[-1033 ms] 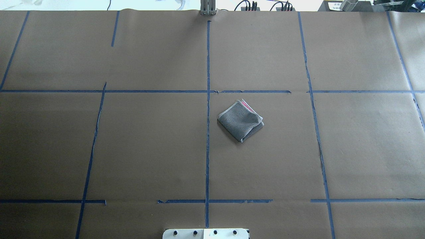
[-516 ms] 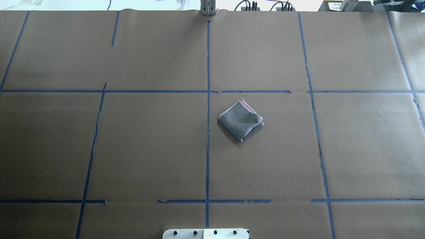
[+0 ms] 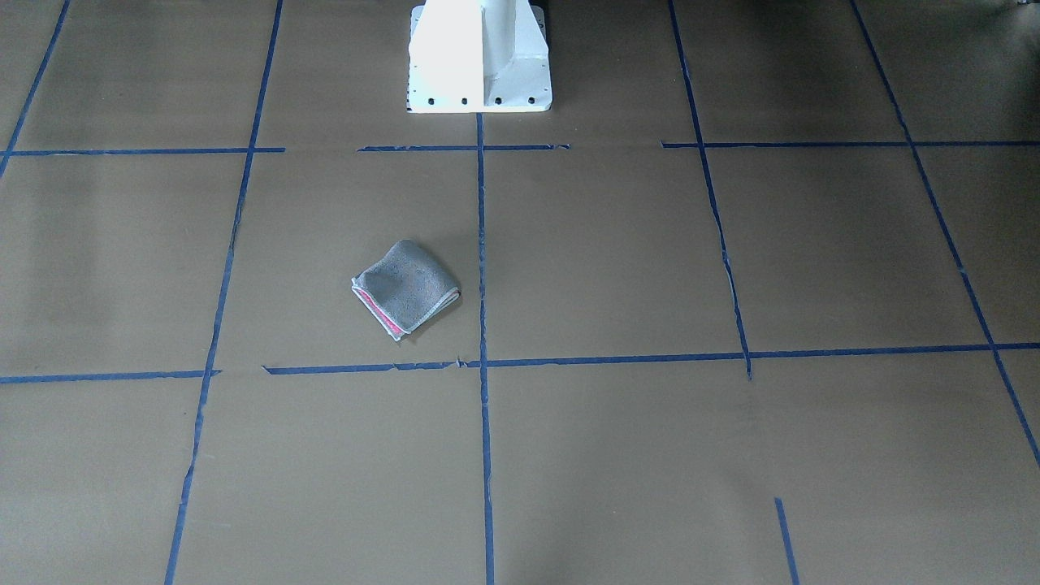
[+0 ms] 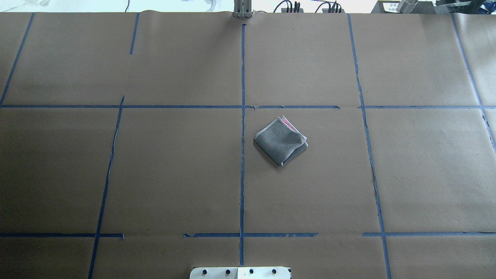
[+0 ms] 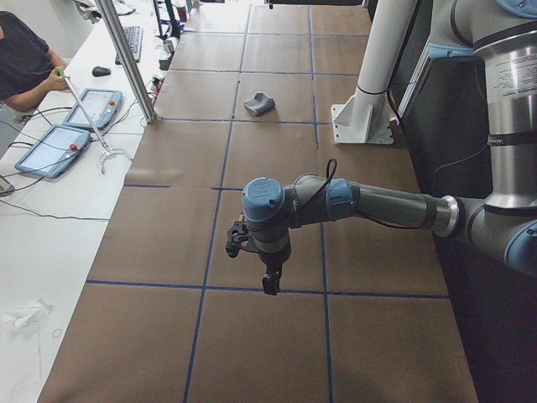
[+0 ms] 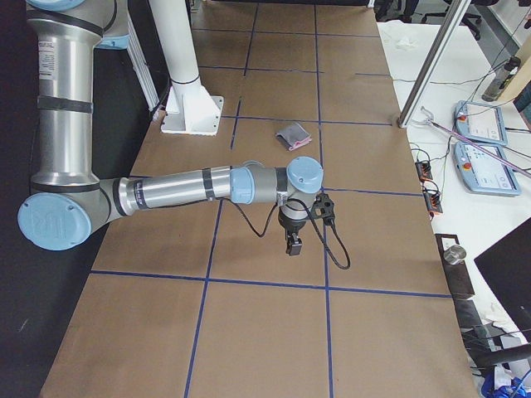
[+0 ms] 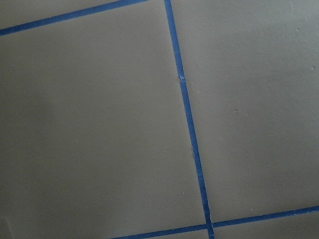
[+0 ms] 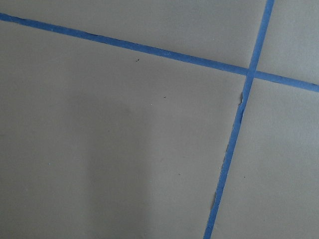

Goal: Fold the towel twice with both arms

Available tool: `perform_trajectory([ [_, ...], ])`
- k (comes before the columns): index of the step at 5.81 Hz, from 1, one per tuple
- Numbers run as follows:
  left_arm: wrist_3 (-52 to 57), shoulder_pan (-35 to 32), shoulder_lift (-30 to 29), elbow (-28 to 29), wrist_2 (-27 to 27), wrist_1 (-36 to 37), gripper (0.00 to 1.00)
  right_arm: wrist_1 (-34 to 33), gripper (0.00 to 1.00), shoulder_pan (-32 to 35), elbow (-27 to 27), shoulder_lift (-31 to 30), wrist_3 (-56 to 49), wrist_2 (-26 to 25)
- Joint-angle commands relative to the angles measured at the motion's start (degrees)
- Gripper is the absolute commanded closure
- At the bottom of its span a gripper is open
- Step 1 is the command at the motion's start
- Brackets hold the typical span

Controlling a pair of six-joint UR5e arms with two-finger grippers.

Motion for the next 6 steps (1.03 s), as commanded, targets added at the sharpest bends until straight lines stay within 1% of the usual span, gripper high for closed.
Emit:
perform_trajectory([
  [1, 0.05, -0.05, 0.09, 3.12, -0.81, -3.76, 0.00, 0.33, 0.00, 0.01, -0.13, -1.11, 0.10, 0.27],
  [2, -0.39, -0.05, 0.00, 3.56, -0.81, -4.05, 0.00, 0.34, 0.00, 0.01, 0.04, -1.20, 0.02, 1.41],
  [3, -0.48, 0.13, -0.43, 4.78, -0.90, -4.05, 0.00, 0.25, 0.00, -0.08, -0.48, -1.03, -0.07, 1.42],
  [4, -0.57, 0.13, -1.48, 4.97, -2.21, -3.62, 0.00, -0.19, 0.00, 0.01, -0.31, -0.68, -0.07, 1.59],
  [5, -3.00, 0.13, -2.71, 5.75, -6.14, -3.35, 0.00, -0.28, 0.00, 0.01, -0.14, -1.20, -0.16, 1.68],
  [6, -7.20, 0.22, -2.72, 5.33, -6.00, -3.87, 0.00, -0.37, 0.00, 0.96, -1.00, -2.16, -0.16, 1.59],
])
